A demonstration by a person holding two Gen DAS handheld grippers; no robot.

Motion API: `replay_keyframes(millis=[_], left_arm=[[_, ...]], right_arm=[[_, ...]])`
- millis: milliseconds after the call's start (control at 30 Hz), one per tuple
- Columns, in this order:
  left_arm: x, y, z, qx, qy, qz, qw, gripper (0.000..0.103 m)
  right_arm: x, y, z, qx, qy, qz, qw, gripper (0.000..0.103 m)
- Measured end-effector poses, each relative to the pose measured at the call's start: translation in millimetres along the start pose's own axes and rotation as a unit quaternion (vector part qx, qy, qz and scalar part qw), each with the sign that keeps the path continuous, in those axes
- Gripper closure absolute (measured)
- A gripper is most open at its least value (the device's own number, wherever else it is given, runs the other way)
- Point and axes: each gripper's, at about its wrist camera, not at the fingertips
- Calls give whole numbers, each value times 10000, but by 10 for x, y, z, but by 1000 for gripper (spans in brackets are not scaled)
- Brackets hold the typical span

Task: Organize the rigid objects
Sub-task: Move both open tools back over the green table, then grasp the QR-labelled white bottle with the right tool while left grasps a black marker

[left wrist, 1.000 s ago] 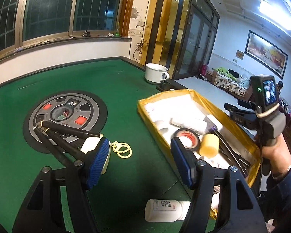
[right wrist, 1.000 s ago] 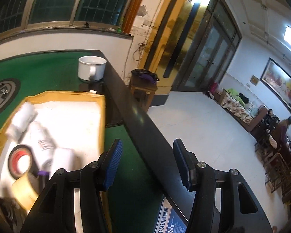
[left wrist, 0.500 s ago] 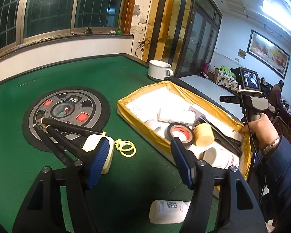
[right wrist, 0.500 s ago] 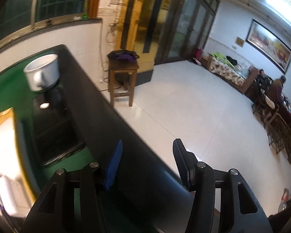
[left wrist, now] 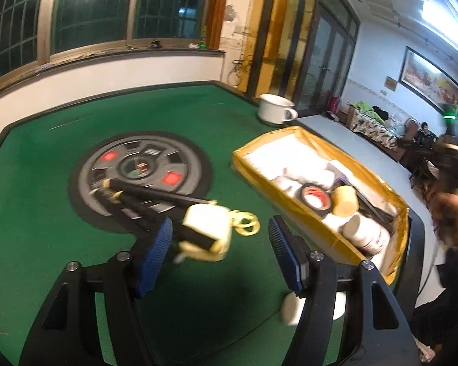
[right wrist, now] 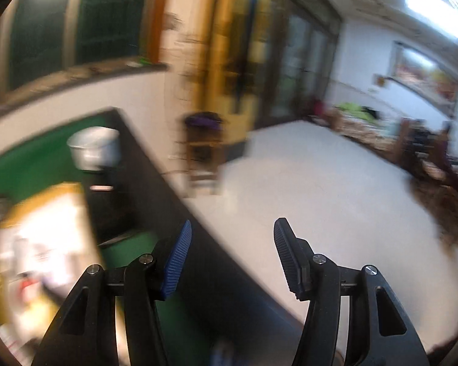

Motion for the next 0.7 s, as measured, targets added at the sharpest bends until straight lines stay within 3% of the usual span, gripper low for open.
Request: replay_keyframes(millis=[67, 133, 233, 300, 400, 533, 633, 700], left_arm=[[190, -13, -6, 61, 68, -211, 9997, 38], [352, -15, -15, 94, 155, -396, 9991, 38], [585, -39, -57, 59, 395, -639, 9972, 38], [676, -66, -52, 86, 476, -720, 9962, 38], [749, -95, -26, 156, 479, -742, 9960, 38], [758, -108, 44, 305, 336, -712, 9964, 38], [782, -106, 74, 366, 179, -789, 9960, 38], [842, -100, 104, 408, 126, -929, 9948, 38]], right_arm=[[134, -44, -354, -81, 966, -271, 9949, 40], [398, -167, -677, 8, 2001, -743, 9770, 30], [935, -451, -995, 282, 3335, -1526, 9299, 30], [1335, -679, -1117, 680, 3917, -1928, 8971, 31], [1844, -1036, -1179, 1190, 4215, -2521, 8630, 32], [2344, -1358, -1058, 1625, 4083, -3354, 8333, 32], [2553, -1582, -981, 1886, 3778, -3815, 8223, 40], [2575, -1672, -884, 2004, 3597, -3911, 8231, 59]])
Point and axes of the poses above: each gripper's, at about its wrist camera, not at the fingertips, and z roughly the way its jaws point, x to its left, y to its top, and after that the axes turned 3 degrees about z, right-handed
